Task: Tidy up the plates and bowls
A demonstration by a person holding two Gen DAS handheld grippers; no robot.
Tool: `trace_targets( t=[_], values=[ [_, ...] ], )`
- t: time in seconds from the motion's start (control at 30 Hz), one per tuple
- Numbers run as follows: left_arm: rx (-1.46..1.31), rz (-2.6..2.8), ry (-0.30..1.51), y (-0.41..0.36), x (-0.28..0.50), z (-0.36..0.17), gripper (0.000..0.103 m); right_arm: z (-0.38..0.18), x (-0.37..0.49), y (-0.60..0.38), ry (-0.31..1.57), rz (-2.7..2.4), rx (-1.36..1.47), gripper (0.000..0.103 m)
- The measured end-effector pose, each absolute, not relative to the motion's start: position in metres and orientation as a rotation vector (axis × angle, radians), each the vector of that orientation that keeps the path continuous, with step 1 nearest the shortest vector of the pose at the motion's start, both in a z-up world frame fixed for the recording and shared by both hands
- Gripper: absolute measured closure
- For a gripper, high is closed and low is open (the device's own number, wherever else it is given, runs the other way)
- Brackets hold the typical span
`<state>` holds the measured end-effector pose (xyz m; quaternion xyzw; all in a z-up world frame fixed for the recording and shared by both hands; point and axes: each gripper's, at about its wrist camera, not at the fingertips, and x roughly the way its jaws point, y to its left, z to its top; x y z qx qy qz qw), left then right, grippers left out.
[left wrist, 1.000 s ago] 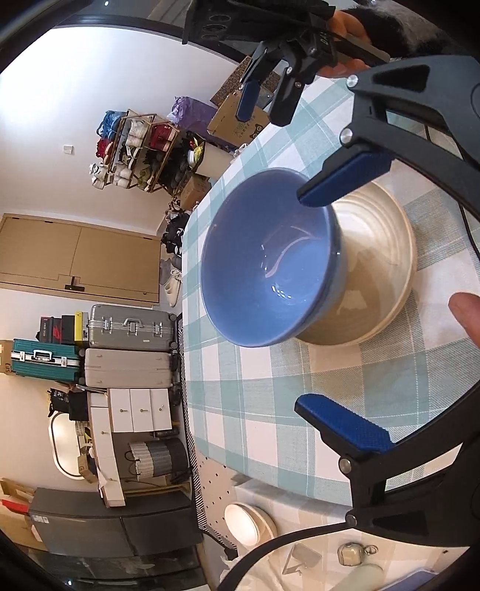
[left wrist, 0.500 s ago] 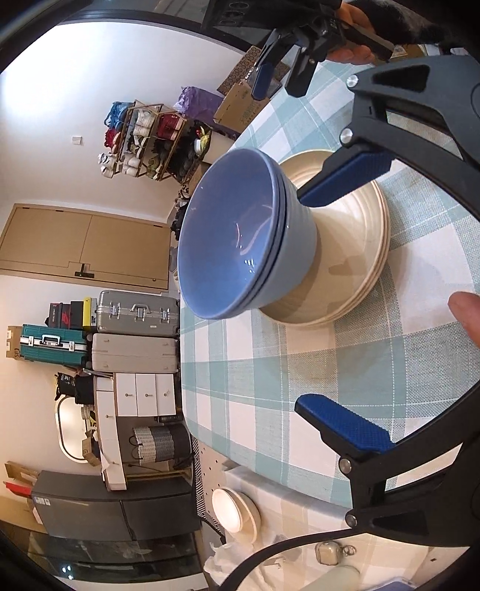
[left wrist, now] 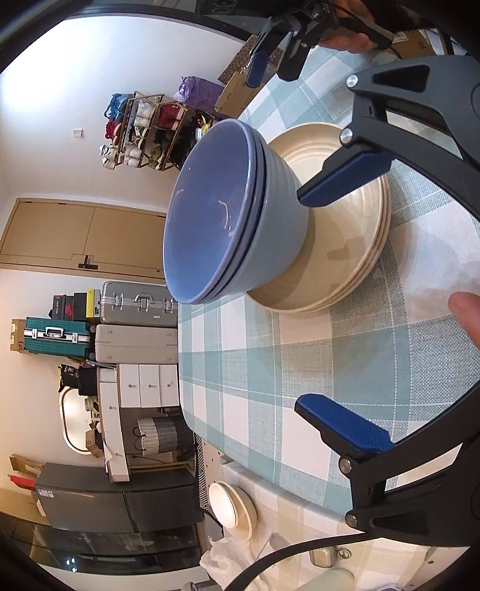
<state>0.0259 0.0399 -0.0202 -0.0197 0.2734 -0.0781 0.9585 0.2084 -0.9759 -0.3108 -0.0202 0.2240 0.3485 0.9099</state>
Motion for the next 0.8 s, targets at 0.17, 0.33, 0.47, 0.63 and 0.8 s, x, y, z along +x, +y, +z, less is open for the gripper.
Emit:
trace_targets(
  t=[0.17, 0.33, 0.47, 0.63, 0.8],
  values=[
    [-0.052, -0.159, 0.556, 0.0413, 0.0314, -0.025, 0.002, -0.311, 0.207, -0.9757, 0.442, 0.725, -0.041, 0.001],
    [-0.052, -0.163, 0.532, 0.042, 0.0325, -0.0258, 0.002, -0.3102, 0.211, -0.9728, 0.433, 0.731, -0.037, 0.001],
    [-0.059, -0.157, 0.517, 0.0439, 0.0315, -0.0244, 0.002, -0.3117, 0.2148, -0.9697, 0.434, 0.736, -0.035, 0.001],
    [-0.054, -0.155, 0.51, 0.0426, 0.0293, -0.0235, 0.002, -0.3116, 0.2138, -0.9715, 0.425, 0.74, -0.026, 0.001],
    [-0.053, -0.149, 0.489, 0.0441, 0.0257, -0.0221, 0.002, -0.3119, 0.215, -0.9748, 0.427, 0.754, -0.005, 0.001]
  ],
)
